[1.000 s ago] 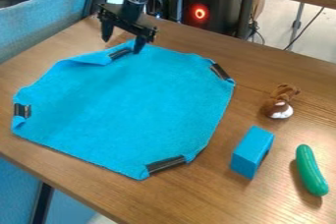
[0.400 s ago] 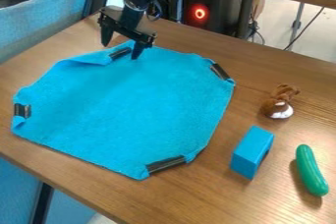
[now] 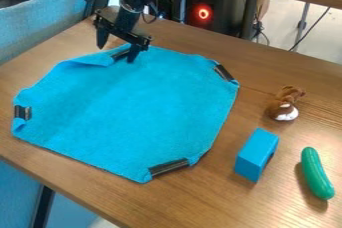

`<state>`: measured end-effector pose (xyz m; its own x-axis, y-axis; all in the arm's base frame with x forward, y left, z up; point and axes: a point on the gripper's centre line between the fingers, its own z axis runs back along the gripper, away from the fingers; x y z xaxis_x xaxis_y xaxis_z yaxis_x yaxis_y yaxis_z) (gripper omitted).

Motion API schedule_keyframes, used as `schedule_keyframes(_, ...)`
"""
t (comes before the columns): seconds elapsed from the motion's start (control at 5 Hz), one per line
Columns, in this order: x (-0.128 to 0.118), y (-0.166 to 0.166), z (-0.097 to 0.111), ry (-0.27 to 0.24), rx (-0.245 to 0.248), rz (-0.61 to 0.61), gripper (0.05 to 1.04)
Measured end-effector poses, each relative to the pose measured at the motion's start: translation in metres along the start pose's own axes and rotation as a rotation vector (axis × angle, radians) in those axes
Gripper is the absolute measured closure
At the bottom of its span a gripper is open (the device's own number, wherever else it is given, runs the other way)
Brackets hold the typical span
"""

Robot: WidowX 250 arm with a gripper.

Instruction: Fold the cloth from the top left to bottom right

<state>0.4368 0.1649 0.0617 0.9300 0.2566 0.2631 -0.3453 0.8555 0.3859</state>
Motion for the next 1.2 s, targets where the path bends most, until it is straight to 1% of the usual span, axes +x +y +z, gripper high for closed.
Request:
schedule_keyframes(0.2, 0.003, 0.003, 0.000, -0.019, 0.011, -0.001, 0.168)
schedule_keyframes(0.6, -0.004, 0.005, -0.010, -0.012, 0.024, -0.016, 0.757)
schedule_keyframes(0.8, -0.006, 0.003, -0.013, -0.017, 0.023, -0.031, 0.950)
schedule_keyframes(1.0, -0.005, 0.007, -0.014, -0.014, 0.013, -0.036, 1.027)
schedule_keyframes(1.2, -0.008, 0.007, -0.015, -0.013, -0.015, -0.044, 1.033)
